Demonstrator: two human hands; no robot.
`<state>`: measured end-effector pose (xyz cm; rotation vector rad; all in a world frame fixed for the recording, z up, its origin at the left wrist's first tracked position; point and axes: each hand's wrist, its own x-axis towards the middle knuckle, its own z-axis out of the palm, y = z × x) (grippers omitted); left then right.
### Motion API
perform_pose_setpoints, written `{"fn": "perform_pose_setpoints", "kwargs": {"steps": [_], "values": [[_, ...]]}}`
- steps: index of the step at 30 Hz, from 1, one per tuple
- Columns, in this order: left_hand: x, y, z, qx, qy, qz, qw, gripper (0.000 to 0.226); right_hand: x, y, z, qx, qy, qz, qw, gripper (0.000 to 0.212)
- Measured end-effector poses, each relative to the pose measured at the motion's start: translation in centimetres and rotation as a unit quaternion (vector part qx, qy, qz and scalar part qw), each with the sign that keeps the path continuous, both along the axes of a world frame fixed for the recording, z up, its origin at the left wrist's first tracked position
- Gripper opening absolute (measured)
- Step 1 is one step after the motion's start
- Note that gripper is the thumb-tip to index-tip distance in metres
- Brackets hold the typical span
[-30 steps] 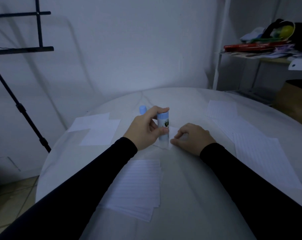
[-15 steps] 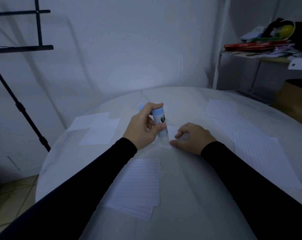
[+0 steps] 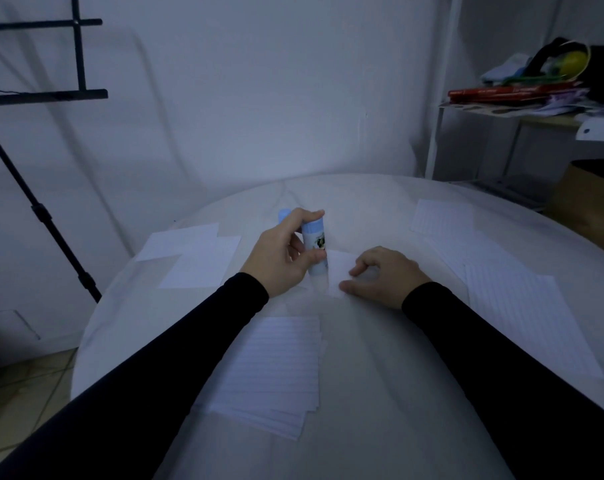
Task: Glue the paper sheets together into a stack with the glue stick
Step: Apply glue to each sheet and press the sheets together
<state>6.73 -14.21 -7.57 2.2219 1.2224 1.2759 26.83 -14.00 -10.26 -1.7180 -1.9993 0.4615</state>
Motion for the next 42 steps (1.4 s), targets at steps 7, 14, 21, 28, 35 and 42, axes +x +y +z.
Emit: {"fn": "perform_pose_setpoints", "kwargs": {"steps": [7,14,21,28,35,42], "values": [[-2.3,0.9,0.1,-0.017,-0.008,0.029,0.999,0.049,0.2,0.0,-0.2,0.005,0.009,0.002,1.000,0.027],[-4.1,1.6,0.1,-0.018,-0.005,0.048,0.999,0.051,0.4,0.1,-0.4,0.014,-0.003,0.002,1.000,0.027],[-5.4,2.0,0.0,-0.015,-0.004,0.079,0.997,0.048,0.5,0.1,-0.5,0.022,-0.007,0.002,1.000,0.028],[-6.3,2.2,-0.1,-0.010,-0.007,0.098,0.995,0.048,0.5,0.1,-0.6,0.023,-0.002,0.003,1.000,0.029],[-6.7,2.3,-0.1,-0.012,-0.010,0.117,0.993,0.046,0.4,0.1,-0.5,0.021,-0.006,0.000,1.000,0.029],[-5.3,1.3,2.1,0.080,-0.105,0.165,0.978,0.045,0.9,0.9,-0.6,0.015,-0.004,0.038,0.999,0.022]]}}
